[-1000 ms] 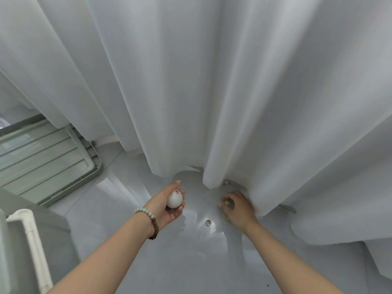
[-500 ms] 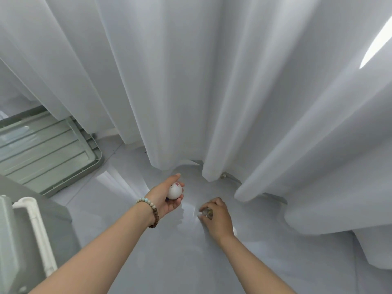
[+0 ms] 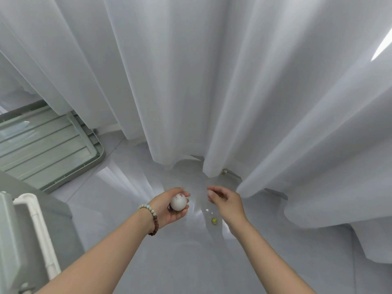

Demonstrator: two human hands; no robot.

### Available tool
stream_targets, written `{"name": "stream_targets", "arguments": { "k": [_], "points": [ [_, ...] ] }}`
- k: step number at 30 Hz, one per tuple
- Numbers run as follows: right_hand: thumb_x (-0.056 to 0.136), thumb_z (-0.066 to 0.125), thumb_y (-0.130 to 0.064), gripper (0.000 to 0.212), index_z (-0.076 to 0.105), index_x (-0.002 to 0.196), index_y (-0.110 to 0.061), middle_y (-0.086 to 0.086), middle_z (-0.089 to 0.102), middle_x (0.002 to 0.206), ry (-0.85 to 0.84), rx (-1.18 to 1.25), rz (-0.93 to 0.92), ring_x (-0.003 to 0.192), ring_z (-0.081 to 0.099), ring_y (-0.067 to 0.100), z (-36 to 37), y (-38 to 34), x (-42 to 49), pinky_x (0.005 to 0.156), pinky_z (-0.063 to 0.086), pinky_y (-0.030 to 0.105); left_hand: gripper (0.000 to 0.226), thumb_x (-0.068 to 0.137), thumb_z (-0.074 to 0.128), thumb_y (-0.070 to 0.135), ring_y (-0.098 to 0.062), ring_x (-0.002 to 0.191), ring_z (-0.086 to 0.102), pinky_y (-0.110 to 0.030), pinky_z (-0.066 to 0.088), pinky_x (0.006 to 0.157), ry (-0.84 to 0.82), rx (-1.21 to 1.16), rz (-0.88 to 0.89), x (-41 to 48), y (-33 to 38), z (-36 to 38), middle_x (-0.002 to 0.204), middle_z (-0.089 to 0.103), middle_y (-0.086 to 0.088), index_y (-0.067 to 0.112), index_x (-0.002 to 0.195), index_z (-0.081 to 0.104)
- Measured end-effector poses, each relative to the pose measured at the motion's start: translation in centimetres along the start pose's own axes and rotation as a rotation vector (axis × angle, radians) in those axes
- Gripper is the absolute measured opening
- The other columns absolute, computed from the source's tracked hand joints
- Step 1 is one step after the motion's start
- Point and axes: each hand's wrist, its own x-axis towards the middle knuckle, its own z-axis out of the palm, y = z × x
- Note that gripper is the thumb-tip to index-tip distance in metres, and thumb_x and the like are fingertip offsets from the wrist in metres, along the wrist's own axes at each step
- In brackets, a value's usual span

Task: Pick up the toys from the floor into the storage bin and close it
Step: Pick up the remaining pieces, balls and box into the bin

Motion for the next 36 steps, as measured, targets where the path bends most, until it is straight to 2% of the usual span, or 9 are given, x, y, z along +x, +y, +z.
{"name": "stream_targets", "arguments": {
  "k": [7, 12, 15, 19, 21, 24, 26, 31, 36],
  "points": [
    [0.083, 0.064, 0.000, 0.023, 0.070, 0.093, -0.019, -0.006, 0.068, 0.090, -0.280, -0.073, -0.248, 0.085, 0.064, 0.002, 2.5, -6.9, -4.7, 0.078, 0.051, 0.015, 0.035, 0.096, 0.040, 0.032, -0.024, 0.077, 0.064, -0.032, 0.060, 0.063, -0.279, -0.232, -0.078, -0.8, -0.6, 0.9, 0.092, 0.065, -0.014, 0.005, 0.100, 0.062],
    [0.081, 0.060, 0.006, 0.030, 0.067, 0.097, -0.019, -0.009, 0.067, 0.094, -0.320, -0.162, -0.354, 0.094, 0.063, 0.007, 3.1, -7.0, -5.2, 0.086, 0.049, 0.018, 0.036, 0.097, 0.034, 0.028, -0.018, 0.047, 0.062, -0.024, 0.055, 0.048, -0.333, -0.326, -0.067, -1.9, -0.1, 1.9, 0.060, 0.062, -0.009, 0.005, 0.079, 0.056],
    [0.083, 0.057, 0.008, 0.032, 0.066, 0.099, -0.018, -0.005, 0.068, 0.100, -0.349, -0.034, -0.327, 0.101, 0.064, 0.009, 2.9, -7.1, -4.9, 0.093, 0.049, 0.022, 0.027, 0.091, 0.049, 0.029, -0.015, 0.058, 0.059, -0.024, 0.056, 0.051, -0.334, -0.326, -0.067, -1.6, 0.2, 1.6, 0.072, 0.060, -0.010, 0.003, 0.087, 0.058],
    [0.085, 0.058, 0.007, 0.026, 0.065, 0.091, -0.017, -0.003, 0.070, 0.095, -0.164, 0.056, -0.285, 0.093, 0.065, 0.006, 0.6, -6.1, -3.7, 0.082, 0.049, 0.014, 0.032, 0.093, 0.050, 0.035, -0.020, 0.053, 0.061, -0.024, 0.055, 0.046, -0.227, -0.321, -0.075, -0.9, 0.5, 1.1, 0.072, 0.060, -0.012, 0.006, 0.088, 0.061],
    [0.085, 0.061, 0.002, 0.027, 0.064, 0.087, -0.026, -0.009, 0.067, 0.095, -0.052, -0.171, -0.242, 0.089, 0.062, 0.007, -1.4, -3.5, -2.5, 0.075, 0.046, 0.008, 0.035, 0.093, 0.050, 0.039, -0.017, 0.048, 0.058, -0.020, 0.053, 0.043, -0.149, -0.281, -0.029, -0.8, 0.3, 1.0, 0.066, 0.060, -0.009, 0.008, 0.084, 0.062],
    [0.079, 0.070, -0.008, 0.031, 0.060, 0.083, -0.036, -0.012, 0.055, 0.098, -0.119, -0.579, -0.112, 0.087, 0.055, 0.008, -3.4, 1.9, -1.8, 0.069, 0.039, 0.003, 0.040, 0.091, 0.051, 0.045, -0.013, 0.043, 0.054, -0.017, 0.047, 0.036, -0.033, -0.204, 0.032, -0.5, 0.1, 0.8, 0.062, 0.057, -0.006, 0.009, 0.077, 0.061],
    [0.075, 0.074, -0.012, 0.027, 0.063, 0.087, -0.033, -0.011, 0.050, 0.099, -0.169, -0.638, -0.071, 0.083, 0.054, 0.003, -3.7, 4.7, -1.9, 0.071, 0.038, 0.002, 0.043, 0.090, 0.052, 0.047, -0.013, 0.040, 0.051, -0.015, 0.041, 0.033, 0.018, -0.190, 0.059, -0.4, 0.1, 0.6, 0.062, 0.055, -0.006, 0.009, 0.073, 0.059],
    [0.080, 0.068, -0.021, 0.013, 0.063, 0.092, -0.024, -0.010, 0.048, 0.097, -0.163, -0.795, -0.104, 0.080, 0.052, 0.003, -1.9, 7.3, -2.2, 0.071, 0.043, 0.016, 0.044, 0.091, 0.051, 0.047, -0.011, 0.037, 0.049, -0.012, 0.037, 0.031, 0.063, -0.190, 0.091, -0.3, 0.1, 0.6, 0.062, 0.053, -0.005, 0.010, 0.070, 0.058],
    [0.085, 0.061, -0.027, 0.010, 0.053, 0.078, -0.028, -0.013, 0.052, 0.079, -0.119, -0.822, -0.028, 0.073, 0.050, 0.006, -0.2, 5.5, -1.9, 0.066, 0.040, 0.019, 0.044, 0.092, 0.049, 0.046, -0.011, 0.034, 0.048, -0.011, 0.036, 0.031, 0.089, -0.194, 0.137, -2.4, 1.7, 0.0, 0.064, 0.052, -0.006, 0.008, 0.071, 0.057]
  ]
}}
